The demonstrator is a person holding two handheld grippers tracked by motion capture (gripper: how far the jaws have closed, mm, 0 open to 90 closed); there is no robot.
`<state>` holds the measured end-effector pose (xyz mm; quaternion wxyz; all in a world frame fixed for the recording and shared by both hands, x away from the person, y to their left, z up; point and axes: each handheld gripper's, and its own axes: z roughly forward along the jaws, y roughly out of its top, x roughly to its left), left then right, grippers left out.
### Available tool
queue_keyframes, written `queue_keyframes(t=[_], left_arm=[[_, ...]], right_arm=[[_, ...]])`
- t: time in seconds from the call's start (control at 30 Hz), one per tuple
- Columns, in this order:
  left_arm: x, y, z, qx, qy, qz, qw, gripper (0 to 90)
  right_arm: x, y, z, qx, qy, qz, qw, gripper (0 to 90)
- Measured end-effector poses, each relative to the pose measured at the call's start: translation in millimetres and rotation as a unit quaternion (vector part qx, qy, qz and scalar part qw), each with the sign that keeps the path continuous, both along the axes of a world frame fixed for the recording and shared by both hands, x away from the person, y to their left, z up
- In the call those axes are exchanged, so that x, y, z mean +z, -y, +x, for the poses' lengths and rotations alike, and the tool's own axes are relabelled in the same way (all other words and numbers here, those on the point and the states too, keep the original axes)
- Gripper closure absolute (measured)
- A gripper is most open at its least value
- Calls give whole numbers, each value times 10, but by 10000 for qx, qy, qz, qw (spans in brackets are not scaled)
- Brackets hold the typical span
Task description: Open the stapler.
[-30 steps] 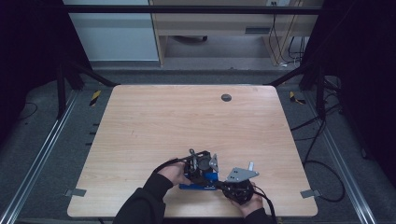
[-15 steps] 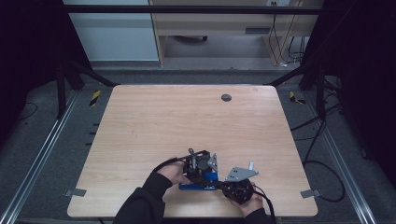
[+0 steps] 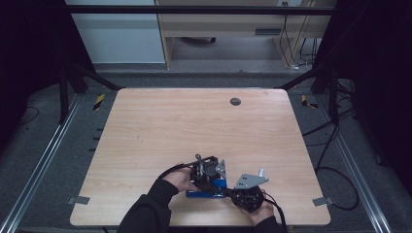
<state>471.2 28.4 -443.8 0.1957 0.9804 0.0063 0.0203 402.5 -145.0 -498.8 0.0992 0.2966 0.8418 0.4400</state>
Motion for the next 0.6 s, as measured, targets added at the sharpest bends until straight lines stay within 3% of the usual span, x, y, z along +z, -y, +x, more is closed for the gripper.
queue_keyframes(t=[0.33, 0.37, 0.4, 0.43, 0.47, 0.5, 0.53, 0.57, 0.6], left_arm=[[0, -14, -14, -43, 64, -89, 9999, 661], [36, -39, -13, 9, 20, -204, 9998, 661], [118, -117, -1, 38, -5, -586, 9983, 661], [230, -210, 10, 120, -70, -983, 9951, 661], [296, -247, 10, 118, -85, -1069, 9942, 662], [350, -235, -36, 41, 124, -761, 9970, 661], [361, -221, -57, 32, 256, -529, 9983, 661], [373, -230, -59, 41, 257, -464, 9986, 661], [368, -261, -72, 24, 238, -681, 9974, 661]], right_arm=[[3, 0, 0, 13, -11, -19, 10000, 900], [3, 0, 0, 13, -11, -19, 10000, 900], [5, -1, -3, -2, -18, -36, 10000, 900], [8, 9, -1, 4, 14, -22, 10000, 900], [13, 21, 1, -76, 16, -28, 10000, 900], [-32, 15, 52, -165, -293, -420, 9986, 900], [-32, 15, 52, -165, -293, -420, 9986, 900], [-89, 24, 38, -30, -149, -385, 9991, 900], [-86, 19, 40, -84, -371, -219, 9990, 900]])
